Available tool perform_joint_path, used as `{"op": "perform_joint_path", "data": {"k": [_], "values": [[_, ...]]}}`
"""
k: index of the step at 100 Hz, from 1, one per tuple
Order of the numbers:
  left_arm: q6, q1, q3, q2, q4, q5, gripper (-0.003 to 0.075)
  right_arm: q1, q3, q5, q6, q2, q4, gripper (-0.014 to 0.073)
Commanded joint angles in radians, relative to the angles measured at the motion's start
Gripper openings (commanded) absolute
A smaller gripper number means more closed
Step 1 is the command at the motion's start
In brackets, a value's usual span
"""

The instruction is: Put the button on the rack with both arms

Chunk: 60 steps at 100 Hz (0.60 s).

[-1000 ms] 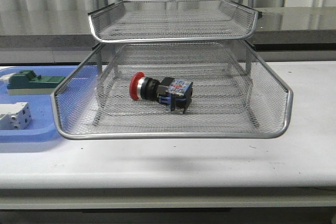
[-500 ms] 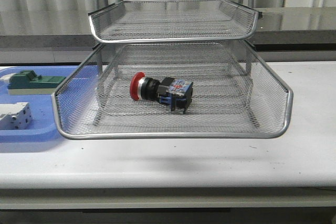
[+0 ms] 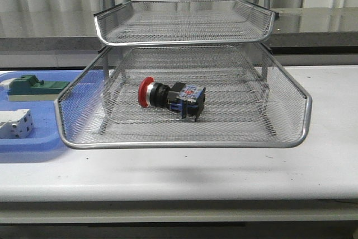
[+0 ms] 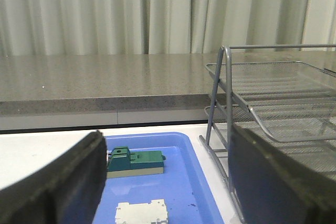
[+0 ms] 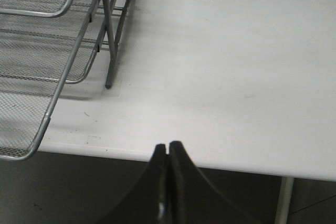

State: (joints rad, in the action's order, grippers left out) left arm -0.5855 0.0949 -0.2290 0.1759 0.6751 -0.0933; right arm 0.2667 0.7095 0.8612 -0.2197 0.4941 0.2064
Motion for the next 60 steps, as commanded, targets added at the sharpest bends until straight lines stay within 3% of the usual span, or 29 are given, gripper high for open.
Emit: {"op": "perform_joint_path", "data": {"k": [1, 29, 43, 60], "values": [[0.007, -0.001, -0.026, 0.009, 0.014, 0.068, 0.0473, -0.006, 0.035, -0.06, 0.001, 0.002, 0.024, -0.0108], [0.007, -0.001, -0.026, 0.009, 0.014, 0.068, 0.0445, -0.006, 0.035, -0.06, 0.001, 0.002, 0.024, -0.0108], [0.007, -0.001, -0.026, 0.009, 0.014, 0.068, 0.0278, -0.006, 0.035, -0.06, 0.001, 0.002, 0.024, -0.0108], [0.007, -0.001, -0.026, 0.009, 0.014, 0.068, 0.0003, -0.006, 0.035, -0.06, 0.001, 0.002, 0.024, -0.0108]]}}
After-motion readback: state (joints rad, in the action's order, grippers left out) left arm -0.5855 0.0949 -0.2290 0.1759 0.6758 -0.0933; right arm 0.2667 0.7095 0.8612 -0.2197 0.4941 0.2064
